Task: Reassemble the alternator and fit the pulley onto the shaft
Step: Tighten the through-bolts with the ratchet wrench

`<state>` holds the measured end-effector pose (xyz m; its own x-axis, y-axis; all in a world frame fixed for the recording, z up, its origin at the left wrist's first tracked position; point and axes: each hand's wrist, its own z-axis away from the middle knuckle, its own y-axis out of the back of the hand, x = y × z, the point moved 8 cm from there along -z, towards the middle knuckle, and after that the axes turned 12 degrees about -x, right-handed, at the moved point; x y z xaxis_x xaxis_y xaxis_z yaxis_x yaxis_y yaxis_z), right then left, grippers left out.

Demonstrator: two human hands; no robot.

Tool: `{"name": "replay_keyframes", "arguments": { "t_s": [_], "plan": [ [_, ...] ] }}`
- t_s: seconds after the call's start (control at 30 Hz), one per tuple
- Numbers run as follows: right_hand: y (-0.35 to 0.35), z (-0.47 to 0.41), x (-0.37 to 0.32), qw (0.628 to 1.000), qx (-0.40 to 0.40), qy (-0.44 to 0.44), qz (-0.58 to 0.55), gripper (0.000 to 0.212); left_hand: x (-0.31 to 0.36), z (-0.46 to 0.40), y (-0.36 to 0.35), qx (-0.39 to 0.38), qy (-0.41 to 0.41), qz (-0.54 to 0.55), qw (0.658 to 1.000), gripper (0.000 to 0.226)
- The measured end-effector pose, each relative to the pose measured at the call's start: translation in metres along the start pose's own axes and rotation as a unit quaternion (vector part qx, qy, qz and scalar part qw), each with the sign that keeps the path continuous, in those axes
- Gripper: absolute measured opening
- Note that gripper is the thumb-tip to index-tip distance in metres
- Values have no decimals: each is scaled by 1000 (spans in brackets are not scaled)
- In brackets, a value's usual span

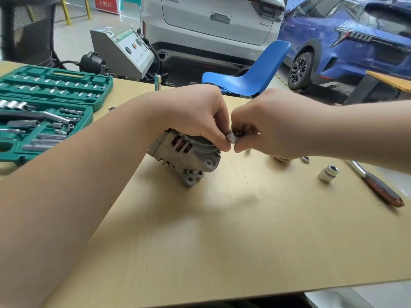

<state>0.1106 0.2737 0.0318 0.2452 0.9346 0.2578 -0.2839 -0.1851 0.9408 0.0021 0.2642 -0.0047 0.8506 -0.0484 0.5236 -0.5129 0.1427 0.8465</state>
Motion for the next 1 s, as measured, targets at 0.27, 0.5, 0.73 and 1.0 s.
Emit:
{"name": "replay_keyframes", "arguments": {
  "t_s": [0.27, 0.5, 0.73, 1.0],
  "plan": [
    [-19, -3, 21, 938, -66, -157, -303, 41, -2, -2, -1, -3, 16, 4, 1000, 16],
    [-2, -1, -8, 993, -5, -1, 114, 23, 0, 0, -1, -8, 6, 5, 1000, 10],
    [-6, -3, 12, 983, -30, -91, -157, 37, -2, -1, -1, -1, 11, 6, 1000, 14],
    [-2, -2, -10, 990, -19, 31, 136, 31, 0, 1, -1, -11, -2, 3, 1000, 11]
  ]
}}
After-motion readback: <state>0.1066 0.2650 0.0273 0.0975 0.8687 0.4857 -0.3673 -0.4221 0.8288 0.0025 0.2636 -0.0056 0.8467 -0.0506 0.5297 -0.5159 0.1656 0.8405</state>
